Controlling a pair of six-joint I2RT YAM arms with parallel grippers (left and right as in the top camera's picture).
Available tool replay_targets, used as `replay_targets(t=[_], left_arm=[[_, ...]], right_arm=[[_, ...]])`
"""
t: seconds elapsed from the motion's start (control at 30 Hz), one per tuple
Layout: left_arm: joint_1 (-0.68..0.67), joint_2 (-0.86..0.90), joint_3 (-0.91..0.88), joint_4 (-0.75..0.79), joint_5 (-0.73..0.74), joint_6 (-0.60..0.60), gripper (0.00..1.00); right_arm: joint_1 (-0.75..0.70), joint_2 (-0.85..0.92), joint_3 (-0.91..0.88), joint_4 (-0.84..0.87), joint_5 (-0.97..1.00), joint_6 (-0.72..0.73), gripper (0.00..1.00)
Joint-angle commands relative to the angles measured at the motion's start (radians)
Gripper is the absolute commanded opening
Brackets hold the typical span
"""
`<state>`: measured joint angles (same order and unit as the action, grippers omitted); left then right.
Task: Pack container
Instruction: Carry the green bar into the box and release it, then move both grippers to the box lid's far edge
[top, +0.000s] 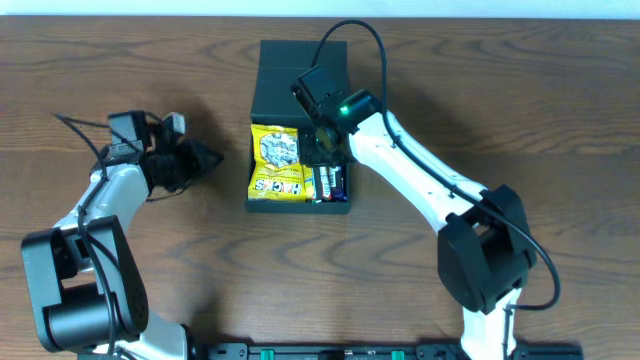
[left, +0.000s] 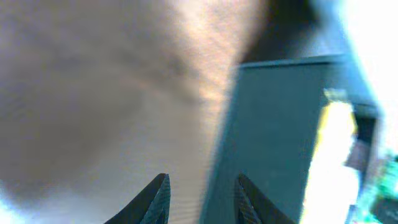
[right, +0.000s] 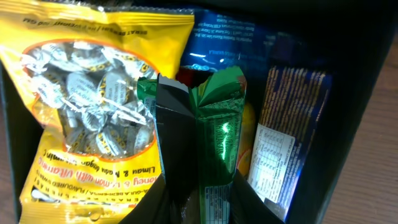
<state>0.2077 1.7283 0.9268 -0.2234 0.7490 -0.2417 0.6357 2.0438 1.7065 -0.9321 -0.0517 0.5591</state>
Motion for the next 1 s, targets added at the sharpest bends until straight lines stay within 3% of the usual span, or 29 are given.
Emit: replay_targets(t=[0.0, 0.4, 0.67, 0.97], left_arm=[[0.002, 0.011, 0.021, 0.034, 0.170, 0.063, 0.35], [-0.002, 0.009, 0.079, -0.032, 0.156, 0.179, 0.34], [-0.069, 0.008, 0.161, -0.212, -0.012, 0.329, 0.35], [-0.103, 0.008, 0.177, -0.221, -0.051, 0.337, 0.35]], right_arm=[[-0.003, 0.012, 0.012, 0.006, 0.037, 0.024, 0.12], [-0.055, 0.020, 0.012, -0.003, 0.036, 0.031, 0.16], [-0.055, 0.020, 0.012, 0.000, 0.036, 0.031, 0.18], [-0.054, 0.035, 0.012, 0.002, 0.013, 0.032, 0.20]])
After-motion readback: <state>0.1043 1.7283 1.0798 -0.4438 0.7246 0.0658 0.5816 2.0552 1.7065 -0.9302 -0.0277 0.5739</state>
